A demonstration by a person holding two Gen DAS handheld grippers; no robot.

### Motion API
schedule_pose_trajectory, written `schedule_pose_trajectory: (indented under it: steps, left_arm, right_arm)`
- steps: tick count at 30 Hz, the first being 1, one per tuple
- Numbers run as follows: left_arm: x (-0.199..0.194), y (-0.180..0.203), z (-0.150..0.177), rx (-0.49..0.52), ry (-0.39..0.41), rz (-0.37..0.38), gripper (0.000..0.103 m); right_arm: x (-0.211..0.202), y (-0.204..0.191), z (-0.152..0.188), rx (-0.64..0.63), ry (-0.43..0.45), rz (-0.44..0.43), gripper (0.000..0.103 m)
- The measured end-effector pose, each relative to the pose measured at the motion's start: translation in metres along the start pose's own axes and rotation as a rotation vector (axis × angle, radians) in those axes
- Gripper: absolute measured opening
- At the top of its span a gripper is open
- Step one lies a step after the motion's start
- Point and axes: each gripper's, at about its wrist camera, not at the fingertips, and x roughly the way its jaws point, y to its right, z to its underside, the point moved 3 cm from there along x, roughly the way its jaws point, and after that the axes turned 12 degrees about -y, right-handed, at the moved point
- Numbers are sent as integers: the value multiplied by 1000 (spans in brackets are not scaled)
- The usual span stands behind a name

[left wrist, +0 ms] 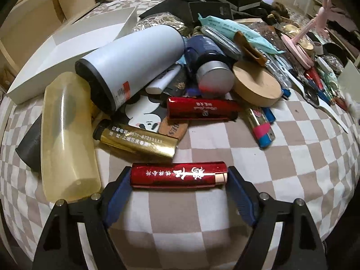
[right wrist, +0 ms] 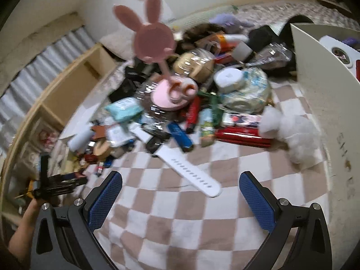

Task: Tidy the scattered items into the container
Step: 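Close left tool on the red tube with white characters and lift it, then close right tool on a red First Look tube while left tool holds its tube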

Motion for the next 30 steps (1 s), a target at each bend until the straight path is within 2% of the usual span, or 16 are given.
schedule_pose_trajectory:
  steps: [4, 5, 9, 13, 17, 23, 24, 25, 26, 30]
  left_arm:
    - [-6, 7, 0, 27, -1, 9, 82]
    - [-12, 21, 18, 34, 1, 10, 82]
    - [-28, 14, 24, 60, 24, 18, 82]
    - [-42, 20, 24, 70, 47, 36, 82]
    - [-50, 31, 16, 81, 78, 41, 82]
    - [-55, 46, -2, 85, 126, 62, 82]
    - [-55, 49, -4, 77, 128, 77, 82]
    - [-54, 52, -8, 70, 132, 95, 82]
    - [-52, 55, -12, 63, 136, 111, 82]
    - [-45, 63, -22, 43, 152, 163, 82]
  right_arm:
    - [5, 0, -8, -39, -37, 57, 103]
    - [6, 1, -10, -51, -43, 77, 103]
    - [15, 5, -14, -104, -88, 147, 103]
    - [28, 13, -22, -123, -132, 171, 103]
    - [37, 28, -28, -50, -136, 205, 103]
    - [40, 49, -33, 124, -41, 276, 102]
    - [40, 49, -34, 133, -29, 295, 92]
    - [41, 49, -34, 143, -17, 315, 78]
    - [41, 50, -35, 153, -11, 335, 75]
    - [42, 54, -33, 201, 10, 352, 75]
